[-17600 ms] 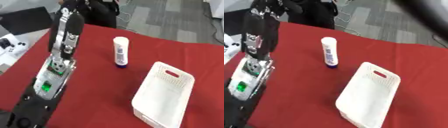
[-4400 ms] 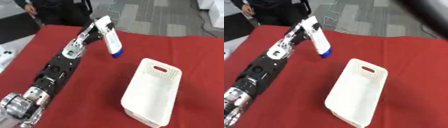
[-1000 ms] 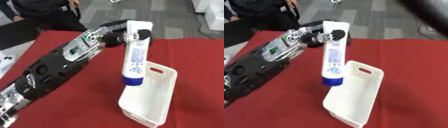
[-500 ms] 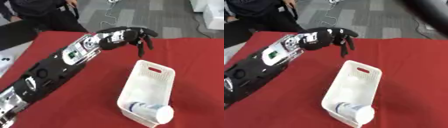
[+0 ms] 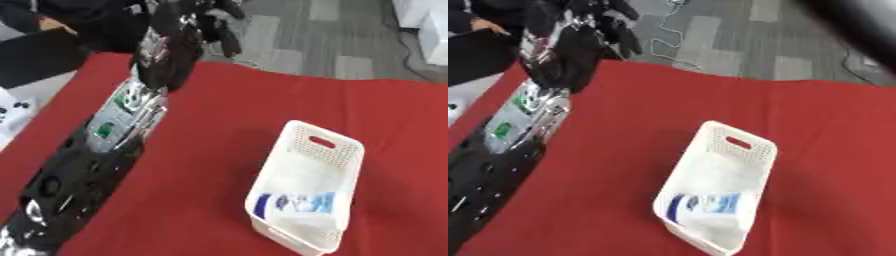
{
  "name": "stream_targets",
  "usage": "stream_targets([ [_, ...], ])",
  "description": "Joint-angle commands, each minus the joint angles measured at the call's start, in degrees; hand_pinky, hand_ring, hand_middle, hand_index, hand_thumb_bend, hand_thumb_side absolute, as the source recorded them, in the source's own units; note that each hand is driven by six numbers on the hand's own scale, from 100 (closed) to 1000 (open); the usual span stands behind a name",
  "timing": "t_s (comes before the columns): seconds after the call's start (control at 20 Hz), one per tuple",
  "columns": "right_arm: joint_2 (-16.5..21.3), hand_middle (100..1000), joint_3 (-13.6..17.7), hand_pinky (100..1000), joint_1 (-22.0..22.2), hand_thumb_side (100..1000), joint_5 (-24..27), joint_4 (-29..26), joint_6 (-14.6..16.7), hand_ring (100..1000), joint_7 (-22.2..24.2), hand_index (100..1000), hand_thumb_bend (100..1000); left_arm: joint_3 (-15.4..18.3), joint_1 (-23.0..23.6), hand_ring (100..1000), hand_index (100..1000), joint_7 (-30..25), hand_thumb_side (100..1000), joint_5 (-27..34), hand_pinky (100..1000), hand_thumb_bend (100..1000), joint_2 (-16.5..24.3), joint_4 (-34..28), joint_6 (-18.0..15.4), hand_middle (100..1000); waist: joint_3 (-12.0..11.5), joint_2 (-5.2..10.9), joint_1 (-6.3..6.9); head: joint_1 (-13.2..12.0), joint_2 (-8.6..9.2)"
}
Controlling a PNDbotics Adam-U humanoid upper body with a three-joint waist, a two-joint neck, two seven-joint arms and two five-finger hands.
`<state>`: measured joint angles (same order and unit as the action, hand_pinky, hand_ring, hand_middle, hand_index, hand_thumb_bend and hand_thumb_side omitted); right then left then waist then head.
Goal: Pick up objects on the table and place them in the box.
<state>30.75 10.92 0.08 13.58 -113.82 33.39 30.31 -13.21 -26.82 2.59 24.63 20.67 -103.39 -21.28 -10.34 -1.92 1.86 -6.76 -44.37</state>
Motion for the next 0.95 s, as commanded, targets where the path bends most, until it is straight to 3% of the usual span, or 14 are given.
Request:
stream_targets([
  [0.05,-0.4,389,-0.02,154,1.12,1000,-1.47,-0.77,16.01,329,14.7,414,100,3.34,2.1,307,727,6.18,919,-2.6,366,421,-2.89,-7.64,-0.63,463,-0.89,0.28,-0.79,-0.67,0.26],
  [0.25,-2.17,381,-0.42,142,2.91,998,-3.9,-0.77,16.88,319,13.76,424,100,3.14,3.03,310,720,7.8,919,-4.95,364,415,-4.29,-10.97,0.03,466,-2.55,0.05,-1.71,-0.64,0.37],
  [0.5,-4.34,372,-2.5,128,4.02,983,-4.16,-0.77,18.46,308,12.75,415,100,2.02,2.35,320,730,7.8,922,-3.67,369,413,-5.71,-11.2,0.42,472,-4.34,-0.4,-2.44,-0.43,0.44],
  [0.95,-4.5,366,-1.65,124,3.29,958,-0.62,-0.77,18.58,303,9.96,394,100,0.07,3.57,307,743,1.1,937,-2.22,364,400,-3.27,-11.2,1.78,487,-4.61,-1.11,-2.29,2.67,0.26],
])
